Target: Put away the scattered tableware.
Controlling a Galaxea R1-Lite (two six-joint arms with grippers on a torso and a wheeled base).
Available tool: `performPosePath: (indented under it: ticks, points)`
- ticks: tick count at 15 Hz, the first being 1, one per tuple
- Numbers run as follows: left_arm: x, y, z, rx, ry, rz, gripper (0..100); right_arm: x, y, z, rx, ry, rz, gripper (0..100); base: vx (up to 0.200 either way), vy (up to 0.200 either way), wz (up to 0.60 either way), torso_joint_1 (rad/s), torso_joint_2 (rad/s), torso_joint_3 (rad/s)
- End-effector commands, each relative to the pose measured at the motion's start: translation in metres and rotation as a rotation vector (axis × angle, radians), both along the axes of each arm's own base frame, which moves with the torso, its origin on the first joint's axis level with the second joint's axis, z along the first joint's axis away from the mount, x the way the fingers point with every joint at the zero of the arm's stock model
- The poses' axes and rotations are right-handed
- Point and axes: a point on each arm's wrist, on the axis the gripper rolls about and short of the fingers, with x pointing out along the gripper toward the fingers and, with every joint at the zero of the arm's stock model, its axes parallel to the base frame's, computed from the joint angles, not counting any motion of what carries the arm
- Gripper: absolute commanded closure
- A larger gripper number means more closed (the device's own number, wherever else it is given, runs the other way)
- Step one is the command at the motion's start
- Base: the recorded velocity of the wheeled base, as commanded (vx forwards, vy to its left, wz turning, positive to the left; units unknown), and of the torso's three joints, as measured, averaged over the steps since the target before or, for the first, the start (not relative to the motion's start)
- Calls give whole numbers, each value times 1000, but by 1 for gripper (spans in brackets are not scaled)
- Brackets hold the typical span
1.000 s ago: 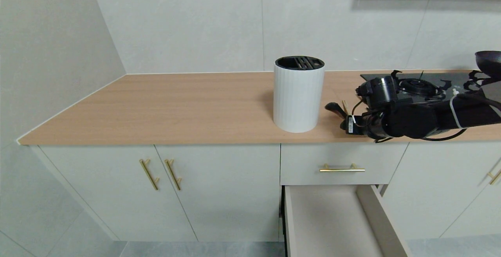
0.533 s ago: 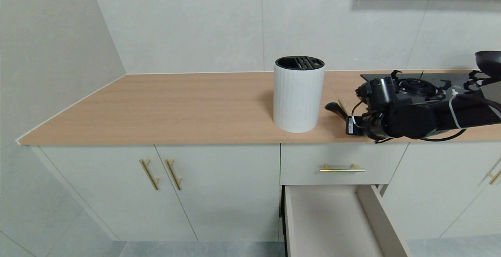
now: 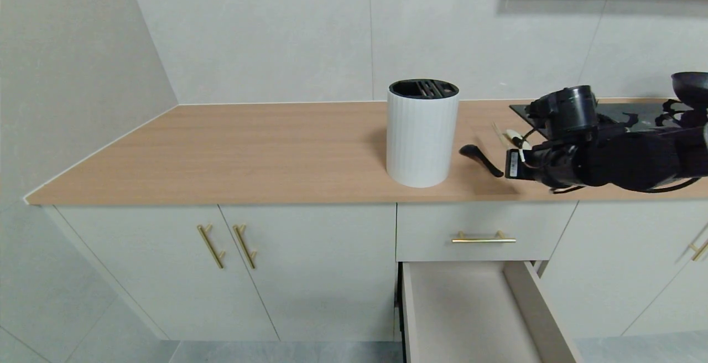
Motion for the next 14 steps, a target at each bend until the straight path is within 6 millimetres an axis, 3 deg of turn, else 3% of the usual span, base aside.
performPosePath:
  ticks: [1,3,5,8,12,14]
  points:
    - [0,0,0,0,0,0,0,-78,-22,52,45,-112,39,100,0,0,0,0,0,0]
    - [0,0,0,0,0,0,0,-119,-33,65,94,-148,121,100,0,0,0,0,0,0]
    - [0,0,0,0,0,0,0,-136,-37,65,115,-139,173,100,0,0,0,0,0,0]
    - [0,0,0,0,0,0,0,-150,-41,58,87,-41,198,100,0,0,0,0,0,0]
    - [0,0,0,0,0,0,0,-173,-36,48,102,27,418,100,0,0,0,0,0,0]
    - [0,0,0,0,0,0,0,-177,-35,33,39,71,489,100,0,0,0,0,0,0]
